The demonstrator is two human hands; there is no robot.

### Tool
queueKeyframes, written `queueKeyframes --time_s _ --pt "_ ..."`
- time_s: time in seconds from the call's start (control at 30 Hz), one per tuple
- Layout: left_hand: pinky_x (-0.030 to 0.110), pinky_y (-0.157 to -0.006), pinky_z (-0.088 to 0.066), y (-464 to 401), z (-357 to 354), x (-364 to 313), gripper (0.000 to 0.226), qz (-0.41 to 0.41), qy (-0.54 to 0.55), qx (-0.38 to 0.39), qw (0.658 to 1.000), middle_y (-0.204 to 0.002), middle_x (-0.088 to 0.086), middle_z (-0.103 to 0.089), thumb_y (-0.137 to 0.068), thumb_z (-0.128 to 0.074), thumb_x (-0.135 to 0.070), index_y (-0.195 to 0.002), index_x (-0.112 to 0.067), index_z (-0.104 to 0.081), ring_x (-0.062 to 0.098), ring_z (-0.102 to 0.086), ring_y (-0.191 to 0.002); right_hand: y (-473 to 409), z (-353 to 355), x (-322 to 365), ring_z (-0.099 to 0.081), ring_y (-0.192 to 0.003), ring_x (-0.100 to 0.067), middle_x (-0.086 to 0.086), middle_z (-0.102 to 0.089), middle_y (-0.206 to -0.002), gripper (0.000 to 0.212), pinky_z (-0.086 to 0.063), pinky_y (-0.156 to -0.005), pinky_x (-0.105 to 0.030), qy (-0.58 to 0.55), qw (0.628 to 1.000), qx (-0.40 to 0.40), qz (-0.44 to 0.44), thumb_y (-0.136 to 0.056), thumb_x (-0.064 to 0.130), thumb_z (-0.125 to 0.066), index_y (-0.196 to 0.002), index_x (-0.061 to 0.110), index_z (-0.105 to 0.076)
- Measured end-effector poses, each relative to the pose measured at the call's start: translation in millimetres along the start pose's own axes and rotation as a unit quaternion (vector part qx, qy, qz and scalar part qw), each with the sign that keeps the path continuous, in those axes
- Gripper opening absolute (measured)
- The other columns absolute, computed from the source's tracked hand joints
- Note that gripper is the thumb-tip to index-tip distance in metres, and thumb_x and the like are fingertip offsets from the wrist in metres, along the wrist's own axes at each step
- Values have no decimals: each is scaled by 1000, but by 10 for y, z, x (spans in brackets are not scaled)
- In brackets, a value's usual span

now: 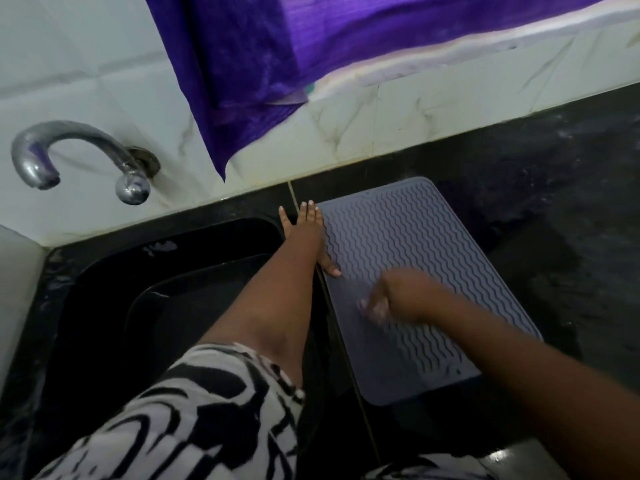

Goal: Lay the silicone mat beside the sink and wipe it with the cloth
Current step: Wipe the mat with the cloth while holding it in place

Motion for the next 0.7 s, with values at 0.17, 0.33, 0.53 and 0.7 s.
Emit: queueKeyframes --time_s 0.17,0.33,0.53,0.7 --pt "62 -114 4 204 43 -248 88 -9 129 -71 989 -162 11 8 -90 -60 -37 -153 -7 -6 30 14 -148 -465 206 -8 -23 -146 -30 -3 -19 -161 76 -12 -119 -53 91 993 -56 40 -93 13 -52 -153 33 -9" --pt "47 -120 -6 340 -413 -424 58 -71 159 -73 982 -163 10 4 -103 -31 -24 -154 -9 -8 28 -1 -150 -536 -457 -99 -2 -146 -43 -1 0 -163 69 -8 -116 -65 124 991 -45 -1 -96 28 -44 -152 35 -6" --pt "47 -119 4 291 -582 -413 57 -42 112 -108 987 -162 0 14 -105 -15 -32 -153 -14 9 17 7 -150 152 -730 -166 -39 -126 -39 -7 -34 -150 62 -26 -112 -51 212 975 -46 49 -95 37 -45 -151 21 -21" --pt "48 -118 8 365 -566 -420 56 -23 79 -117 990 -162 1 15 -105 -12 -31 -152 -14 12 18 6 -150 1055 -1028 -127 -49 -118 -29 -7 -48 -139 48 -41 -102 -46 190 977 71 64 -94 31 -50 -140 22 -41"
Point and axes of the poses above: each hand's wrist, its own y-axis away from the middle knuckle, its own z-axis out of the back of the hand, x = y × z, the point moved 5 cm from there along -y, towards the middle knuckle
